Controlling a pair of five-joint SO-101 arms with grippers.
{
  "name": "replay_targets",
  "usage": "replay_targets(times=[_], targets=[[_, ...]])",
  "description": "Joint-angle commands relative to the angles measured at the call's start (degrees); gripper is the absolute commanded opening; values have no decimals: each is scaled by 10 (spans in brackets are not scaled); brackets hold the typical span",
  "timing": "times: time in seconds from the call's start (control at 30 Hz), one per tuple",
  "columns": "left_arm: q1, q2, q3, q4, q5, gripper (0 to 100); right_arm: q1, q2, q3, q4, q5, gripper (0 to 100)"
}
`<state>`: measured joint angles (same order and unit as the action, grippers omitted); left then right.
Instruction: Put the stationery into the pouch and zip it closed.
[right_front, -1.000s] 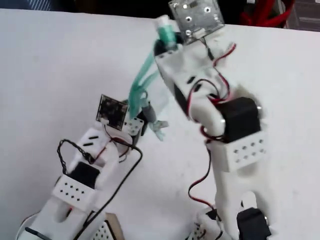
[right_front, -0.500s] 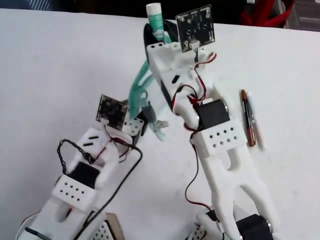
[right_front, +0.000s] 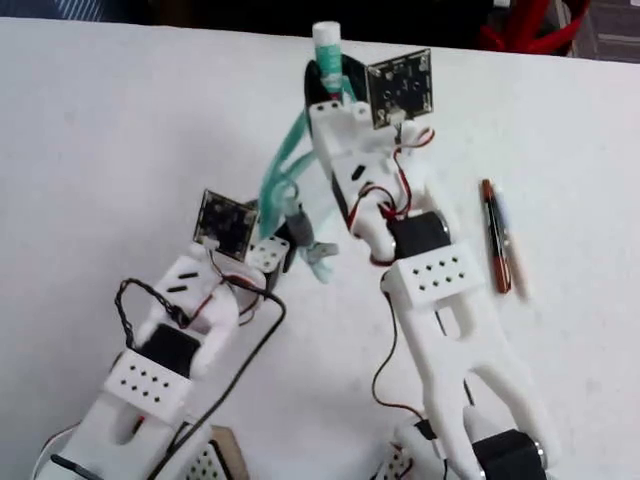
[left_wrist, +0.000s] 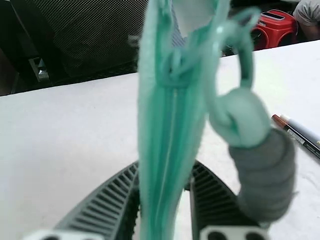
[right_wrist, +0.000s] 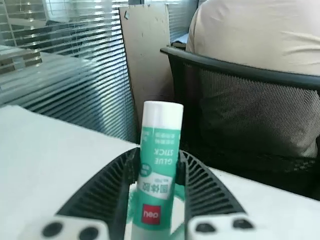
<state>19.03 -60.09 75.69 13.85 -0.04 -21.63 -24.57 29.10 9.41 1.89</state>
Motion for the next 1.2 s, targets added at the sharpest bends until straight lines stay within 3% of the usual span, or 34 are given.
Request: replay_targets(times=[0.0, 0.2, 0.4, 0.63, 0.87, 1.03, 1.17], targets=[[-5, -2, -10, -6, 7, 140, 9, -20, 1, -5, 0, 18], [-5, -2, -10, -6, 10, 181, -15, -55, -2, 53, 0, 40], [-5, -2, -10, -6, 8, 181, -45, -123, -3, 139, 0, 203], [-5, -2, -10, -5, 7, 181, -48, -180, -3, 175, 0, 204], [-5, -2, -8, -5, 7, 181, 36, -228, -4, 229, 1, 204], [-5, -2, -8, -4, 7, 181, 170, -208, 9, 329, -5, 204], [-5, -2, -9, -3, 7, 181, 233, -178, 95, 385, -91, 204]])
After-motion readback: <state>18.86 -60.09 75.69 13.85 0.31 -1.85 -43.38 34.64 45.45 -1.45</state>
